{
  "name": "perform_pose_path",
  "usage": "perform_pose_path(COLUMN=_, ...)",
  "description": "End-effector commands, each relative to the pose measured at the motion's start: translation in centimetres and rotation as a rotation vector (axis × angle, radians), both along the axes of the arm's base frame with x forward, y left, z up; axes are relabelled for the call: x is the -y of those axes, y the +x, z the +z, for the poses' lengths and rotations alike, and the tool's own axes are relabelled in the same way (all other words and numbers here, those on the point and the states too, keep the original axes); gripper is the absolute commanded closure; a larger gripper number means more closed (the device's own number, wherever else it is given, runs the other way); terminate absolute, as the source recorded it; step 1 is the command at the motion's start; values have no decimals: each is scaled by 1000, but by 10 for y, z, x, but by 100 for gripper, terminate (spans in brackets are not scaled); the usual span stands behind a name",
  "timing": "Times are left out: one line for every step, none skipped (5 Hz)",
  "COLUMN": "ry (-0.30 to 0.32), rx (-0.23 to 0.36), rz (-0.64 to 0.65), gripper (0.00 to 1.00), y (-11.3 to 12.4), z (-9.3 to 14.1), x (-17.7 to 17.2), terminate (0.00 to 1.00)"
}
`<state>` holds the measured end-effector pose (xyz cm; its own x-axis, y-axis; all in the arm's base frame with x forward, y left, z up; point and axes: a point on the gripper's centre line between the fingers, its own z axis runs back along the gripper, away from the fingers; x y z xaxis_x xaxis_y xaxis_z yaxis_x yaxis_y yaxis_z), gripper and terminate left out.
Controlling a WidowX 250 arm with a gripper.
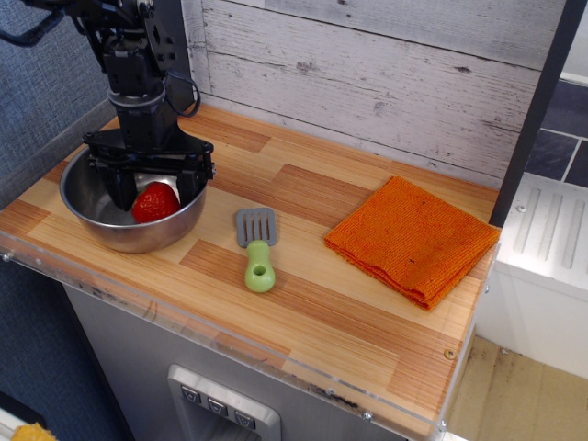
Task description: Put the strawberry into the pot.
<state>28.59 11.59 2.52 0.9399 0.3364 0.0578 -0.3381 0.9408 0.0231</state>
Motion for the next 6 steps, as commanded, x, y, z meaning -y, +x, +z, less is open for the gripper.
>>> perform_pose_path(ry=17, rx=80, rz=21, gripper=0, y=-4, z=48, x=-6, terminate=0)
perform_pose_path(ry=28, rx=137, rz=23, gripper=0, y=-9, z=78, x=-3, terminate=0)
perform_pose_path(ry=45, rx=185, rz=23, gripper=0, y=-14, z=99, x=2, terminate=0)
perform_pose_path(ry=62, rx=232, rz=50, gripper=0, y=-18, z=119, x=11, terminate=0)
perform_pose_path(ry=62, rx=232, rz=50, gripper=0, y=-18, z=119, x=11, terminate=0)
perform_pose_path(ry=62, rx=232, rz=50, gripper=0, y=-18, z=119, x=11, terminate=0)
